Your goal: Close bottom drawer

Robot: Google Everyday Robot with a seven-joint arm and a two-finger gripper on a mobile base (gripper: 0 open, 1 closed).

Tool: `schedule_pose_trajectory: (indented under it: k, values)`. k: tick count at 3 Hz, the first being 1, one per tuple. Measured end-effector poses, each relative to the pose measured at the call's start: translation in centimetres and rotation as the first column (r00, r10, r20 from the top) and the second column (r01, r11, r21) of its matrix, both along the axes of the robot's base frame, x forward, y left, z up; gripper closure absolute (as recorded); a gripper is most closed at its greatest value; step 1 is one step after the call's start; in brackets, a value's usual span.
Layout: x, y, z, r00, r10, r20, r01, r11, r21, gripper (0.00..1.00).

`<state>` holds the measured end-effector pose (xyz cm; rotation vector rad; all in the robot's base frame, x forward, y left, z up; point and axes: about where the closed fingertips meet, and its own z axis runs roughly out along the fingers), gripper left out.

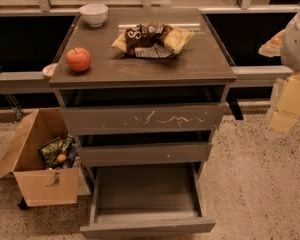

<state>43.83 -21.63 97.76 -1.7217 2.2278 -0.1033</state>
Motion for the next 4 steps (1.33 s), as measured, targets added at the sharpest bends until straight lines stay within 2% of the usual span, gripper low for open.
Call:
schedule_pose_trajectory:
  k: [1,2,3,4]
  values:
    - [0.1,0.1,0.0,1.0000,0.002,0.007,-0.002,1.000,-0.001,0.00]
    - [-0.2,1.4,-5.7,0.9931,0.114,-0.026,-0.113,0.993,0.032,0.00]
    - [-1.4,3.1,-13.8,0.9766,0.206,-0.062,-0.199,0.974,0.103,0.00]
    - [-3.6,5.9,-25.2,0.9504,0.286,-0.122,-0.254,0.941,0.225,0.00]
